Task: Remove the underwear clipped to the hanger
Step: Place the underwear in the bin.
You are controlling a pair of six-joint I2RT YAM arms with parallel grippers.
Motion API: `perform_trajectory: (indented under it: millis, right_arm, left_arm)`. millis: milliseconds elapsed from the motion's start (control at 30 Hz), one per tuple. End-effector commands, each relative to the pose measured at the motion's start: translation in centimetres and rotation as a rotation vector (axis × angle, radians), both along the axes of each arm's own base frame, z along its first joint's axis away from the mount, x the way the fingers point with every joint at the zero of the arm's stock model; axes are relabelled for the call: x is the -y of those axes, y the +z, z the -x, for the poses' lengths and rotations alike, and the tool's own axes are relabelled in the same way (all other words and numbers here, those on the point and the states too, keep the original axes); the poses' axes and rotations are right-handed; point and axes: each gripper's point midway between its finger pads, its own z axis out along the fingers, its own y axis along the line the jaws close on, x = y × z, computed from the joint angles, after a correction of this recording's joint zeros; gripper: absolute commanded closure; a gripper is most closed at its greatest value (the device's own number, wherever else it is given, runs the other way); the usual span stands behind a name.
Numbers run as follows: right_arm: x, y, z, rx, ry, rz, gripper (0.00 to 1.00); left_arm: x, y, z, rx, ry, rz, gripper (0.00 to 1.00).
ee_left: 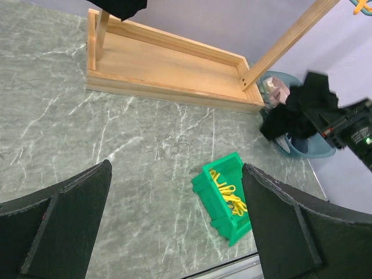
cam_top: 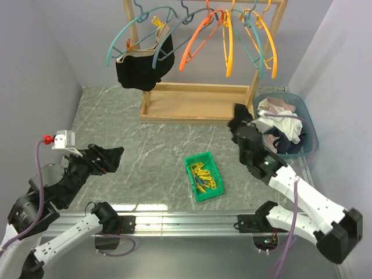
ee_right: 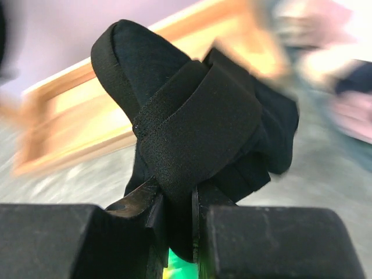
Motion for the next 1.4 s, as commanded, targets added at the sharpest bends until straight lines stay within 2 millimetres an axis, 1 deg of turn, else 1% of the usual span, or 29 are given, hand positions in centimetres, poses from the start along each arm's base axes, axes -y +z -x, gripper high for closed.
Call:
perform_trajectory:
  millis: [0,67,167,200,267,300,333,367,467,500,533,600,633,700,733,800,833,900,933,1000,1033,1100,1133,1167,1200,1233,1267,1300,1367]
  right_arm:
    - [6.4,-1.8,1.5,-0.002,-0.251,-0.035,1.0]
    - [8.9,-1.9,1.4,0.003,-0.321,-0.048,1.0]
    - [11.2,-1.2,0.6,0.004,-0.365,-0.053,1.0]
    - [13.8,-0.8,0.5,0.005,-0.442,-0.04,1.0]
    - [16.0,0.9,0.1,0.03,-0.511,-0.035,1.0]
    - [17.8,1.5,0.2,0.039,-0.566,-0.037,1.0]
    - [18.6,1.7,-0.2,0.035,-0.591,-0.038,1.0]
    - [19.2,3.2,-0.7,0.064,-0.606,-0.055,1.0]
    - [21.7,5.4,-1.5,0.098,-0.71,-0.048,1.0]
    - [21.8,6.0,-2.1,0.109,-0.701,-0.056,1.0]
    - [23.1,6.7,-3.1,0.118,-0.704,-0.061,1.0]
    - [24.2,6.4,-4.0,0.095,-0.725,-0.088,1.0]
    - [25.1,5.4,-5.2,0.062,-0.733,-0.084,1.0]
    - [25.1,3.2,-6.6,-0.009,-0.711,-0.102,1.0]
    - [25.2,0.3,-7.7,-0.083,-0.707,-0.099,1.0]
    - [25.0,-2.9,-8.9,-0.155,-0.682,-0.126,1.0]
    - [24.6,-6.0,-9.7,-0.231,-0.667,-0.138,1.0]
    - [24.2,-8.5,-10.7,-0.295,-0.643,-0.158,1.0]
    - [24.0,-9.8,-11.8,-0.338,-0.629,-0.17,1.0]
    - [23.5,-10.6,-12.2,-0.4,-0.605,-0.175,0.9]
    - [23.4,-9.6,-12.8,-0.386,-0.59,-0.181,0.71]
    - [22.9,-7.8,-13.0,-0.35,-0.551,-0.188,0.5]
    - [22.9,-5.5,-12.7,-0.313,-0.544,-0.183,0.34]
    - [23.1,-4.4,-12.3,-0.303,-0.56,-0.171,0.28]
    - [23.2,-2.4,-11.7,-0.272,-0.568,-0.171,0.22]
    - [23.2,-1.1,-11.2,-0.255,-0.573,-0.167,0.2]
    - [23.2,-0.7,-10.3,-0.254,-0.585,-0.164,0.19]
    - [23.2,1.7,-9.0,-0.19,-0.592,-0.166,0.1]
    - [22.7,1.9,-7.7,-0.157,-0.568,-0.165,0.02]
  left_arm:
    - [1.0,0.6,-0.3,0.013,-0.03,0.025,0.01]
    - [1.3,0.5,-0.5,0.006,-0.036,0.018,0.01]
    - [1.9,0.4,-0.6,0.0,-0.057,0.015,0.01]
    - [2.1,0.3,-0.6,-0.003,-0.063,0.015,0.01]
    - [2.2,0.2,-0.6,-0.007,-0.065,0.016,0.01]
    - [2.2,0.1,-0.6,-0.007,-0.066,0.016,0.0]
    - [2.3,0.1,-0.7,-0.005,-0.067,0.022,0.01]
    - [2.3,0.1,-0.7,-0.005,-0.067,0.023,0.01]
    - [2.6,0.1,-0.7,-0.008,-0.079,0.028,0.0]
    - [2.7,0.1,-0.7,-0.009,-0.079,0.027,0.0]
    - [2.7,0.0,-0.7,-0.008,-0.08,0.026,0.01]
    - [2.8,-0.3,-0.8,-0.013,-0.08,0.022,0.01]
    - [2.9,-0.4,-0.8,-0.016,-0.085,0.024,0.01]
    - [3.2,-0.9,-1.0,-0.02,-0.09,0.025,0.01]
    - [3.3,-1.0,-1.1,-0.023,-0.09,0.029,0.0]
    - [3.7,-1.6,-1.2,-0.03,-0.098,0.03,0.01]
    - [3.9,-1.8,-1.2,-0.037,-0.101,0.034,0.0]
    - [4.3,-2.4,-1.1,-0.046,-0.122,0.037,0.0]
    - [4.4,-2.6,-1.0,-0.051,-0.127,0.037,0.01]
    - [4.2,-2.7,-0.9,-0.05,-0.124,0.039,0.01]
    - [4.1,-2.7,-0.8,-0.049,-0.124,0.04,0.01]
    - [4.0,-2.6,-0.7,-0.043,-0.125,0.044,0.01]
    - [4.0,-2.5,-0.7,-0.037,-0.126,0.049,0.01]
    - [4.0,-2.6,-0.8,-0.036,-0.125,0.047,0.0]
    - [4.1,-2.7,-0.8,-0.037,-0.128,0.049,0.0]
    - [4.2,-2.8,-0.8,-0.039,-0.129,0.046,0.01]
    - [4.3,-2.9,-0.9,-0.038,-0.128,0.046,0.01]
    - [4.3,-3.4,-1.0,-0.044,-0.125,0.04,0.0]
    - [4.2,-4.0,-1.5,-0.054,-0.105,0.028,0.01]
